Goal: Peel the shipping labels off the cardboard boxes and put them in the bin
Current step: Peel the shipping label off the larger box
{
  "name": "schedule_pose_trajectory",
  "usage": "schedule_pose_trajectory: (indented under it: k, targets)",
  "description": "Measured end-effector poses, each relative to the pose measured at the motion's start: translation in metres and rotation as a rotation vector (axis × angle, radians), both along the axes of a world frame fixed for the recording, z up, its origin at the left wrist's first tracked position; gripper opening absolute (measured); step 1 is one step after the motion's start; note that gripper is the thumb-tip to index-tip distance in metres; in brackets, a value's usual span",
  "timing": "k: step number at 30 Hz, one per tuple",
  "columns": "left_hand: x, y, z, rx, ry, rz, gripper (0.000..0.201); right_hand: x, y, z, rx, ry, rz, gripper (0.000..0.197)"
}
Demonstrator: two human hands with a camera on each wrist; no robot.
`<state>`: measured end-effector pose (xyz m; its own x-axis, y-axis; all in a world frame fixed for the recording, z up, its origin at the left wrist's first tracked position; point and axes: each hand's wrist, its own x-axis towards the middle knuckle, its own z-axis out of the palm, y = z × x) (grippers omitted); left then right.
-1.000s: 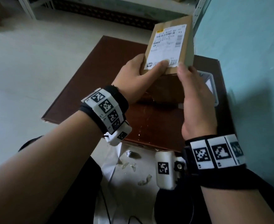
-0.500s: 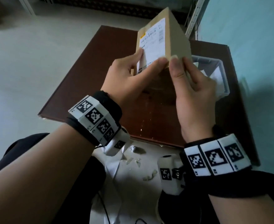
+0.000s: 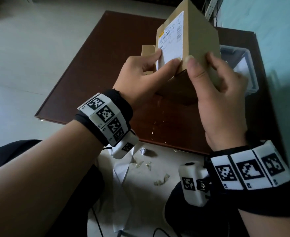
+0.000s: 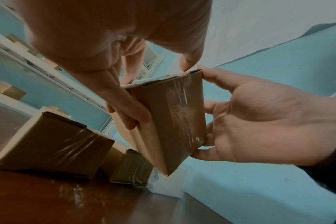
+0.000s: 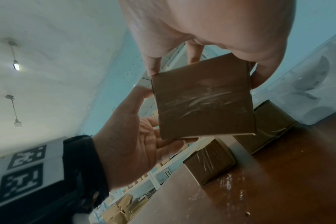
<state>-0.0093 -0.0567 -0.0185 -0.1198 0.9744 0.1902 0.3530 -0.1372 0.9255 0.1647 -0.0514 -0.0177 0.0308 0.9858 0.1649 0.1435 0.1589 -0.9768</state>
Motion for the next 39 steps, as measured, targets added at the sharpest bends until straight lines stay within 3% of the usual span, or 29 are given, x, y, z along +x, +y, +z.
schedule_pose_trajectory:
  k: [6, 12, 17, 22, 27, 35, 39]
  targets:
    - [0.002, 0.002, -0.004, 0.026, 0.044, -0.041, 0.047, 0.002, -0.005, 0.003, 0.032, -0.03, -0.046, 0.058]
    - [0.005, 0.002, -0.003, 0.032, 0.04, -0.002, 0.037, -0.001, -0.006, 0.003, 0.052, -0.035, -0.048, 0.056]
    - [-0.001, 0.006, -0.005, 0.031, -0.055, -0.027, 0.061, -0.002, -0.008, 0.005, 0.062, -0.046, -0.04, 0.056]
    - [0.0, 0.002, -0.001, 0.019, 0.072, -0.014, 0.043, -0.004, -0.009, 0.004, 0.069, -0.079, -0.038, 0.057]
    - [-0.005, 0.006, -0.005, 0.022, 0.021, 0.017, 0.066, -0.005, -0.009, 0.006, 0.099, -0.094, -0.05, 0.055]
    - [-0.003, 0.005, 0.001, 0.07, 0.012, -0.002, 0.065, -0.008, -0.013, 0.007, 0.099, 0.006, -0.033, 0.068]
    - [-0.004, -0.001, 0.001, 0.077, -0.022, 0.039, 0.066, -0.011, -0.016, 0.006, 0.094, -0.034, -0.009, 0.081]
